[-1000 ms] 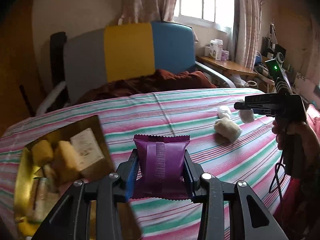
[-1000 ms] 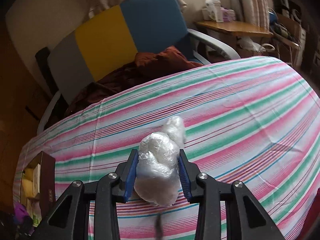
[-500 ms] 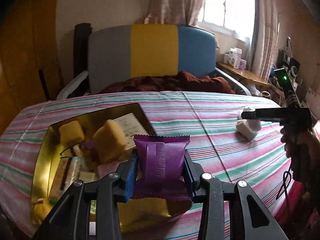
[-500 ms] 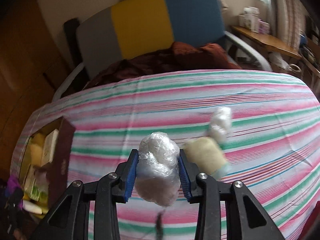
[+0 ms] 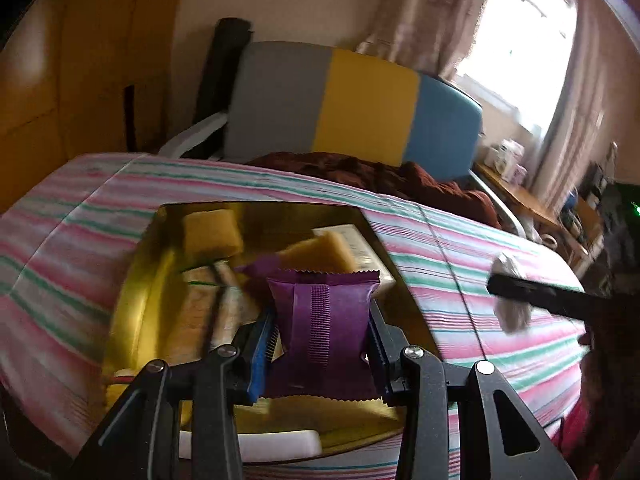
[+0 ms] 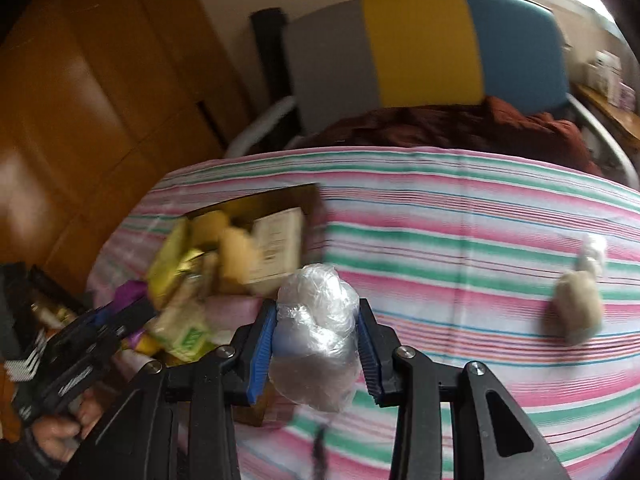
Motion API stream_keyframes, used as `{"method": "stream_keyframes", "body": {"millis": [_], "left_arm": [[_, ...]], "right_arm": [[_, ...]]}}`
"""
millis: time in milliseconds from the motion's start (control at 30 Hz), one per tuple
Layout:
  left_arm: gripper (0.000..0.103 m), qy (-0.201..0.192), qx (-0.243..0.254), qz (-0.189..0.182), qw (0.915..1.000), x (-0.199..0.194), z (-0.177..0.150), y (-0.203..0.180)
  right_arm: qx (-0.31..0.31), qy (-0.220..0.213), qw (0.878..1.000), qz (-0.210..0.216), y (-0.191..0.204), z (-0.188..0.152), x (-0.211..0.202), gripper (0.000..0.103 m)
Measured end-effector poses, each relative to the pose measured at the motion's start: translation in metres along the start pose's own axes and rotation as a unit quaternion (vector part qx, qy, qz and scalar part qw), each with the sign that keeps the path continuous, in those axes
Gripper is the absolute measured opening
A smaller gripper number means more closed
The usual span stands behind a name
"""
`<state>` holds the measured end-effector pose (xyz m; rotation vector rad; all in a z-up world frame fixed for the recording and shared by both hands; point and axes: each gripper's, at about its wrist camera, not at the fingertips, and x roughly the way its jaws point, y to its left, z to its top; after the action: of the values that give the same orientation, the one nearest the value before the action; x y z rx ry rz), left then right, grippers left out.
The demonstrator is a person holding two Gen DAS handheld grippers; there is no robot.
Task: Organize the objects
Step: 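Carry the purple packet and clear plastic bundle over the gold tray, then open the left tool to drop the packet while the right tool releases the bundle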
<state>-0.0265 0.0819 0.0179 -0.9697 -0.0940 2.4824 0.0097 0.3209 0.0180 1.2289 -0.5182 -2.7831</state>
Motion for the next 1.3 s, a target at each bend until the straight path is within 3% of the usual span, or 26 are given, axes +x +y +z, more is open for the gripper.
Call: {"method": "stream_keyframes", "body": {"millis": [200,400,533,667,1133,1300], "left_arm": [[0.041,0.002,-0.025,0.01,0.9996,-0.005,-0.002,0.03],[0.041,0.012,-0.06,-0.015,0.998,-0.001,0.004,0.039],[0.042,0.012,-0.037,-0.028,0.9989,0.008,0.013,0.023],[0.052,0.011,-0.031,-0.023,0.9992,0.013,0.013,0.016],[0.056,0.012,-0.026,0.016,0.9995,0.007,-0.002,0.024],[0.065,-0.005,-0.005,0.026,0.9996,-0.003,-0.004,0.013]], "right_arm": [[-0.021,0.019,0.999,0.031,0.038,-0.013,0.021,0.039],[-0.027,0.034,0.999,0.032,0.05,-0.026,0.035,0.042],[-0.025,0.036,0.999,0.022,0.051,-0.028,0.04,0.07],[-0.032,0.037,0.999,0.013,0.053,-0.03,0.041,0.071],[-0.037,0.047,0.998,-0.005,0.057,-0.042,0.041,0.074],[-0.047,0.039,0.998,-0.027,0.062,-0.043,0.037,0.077]]}}
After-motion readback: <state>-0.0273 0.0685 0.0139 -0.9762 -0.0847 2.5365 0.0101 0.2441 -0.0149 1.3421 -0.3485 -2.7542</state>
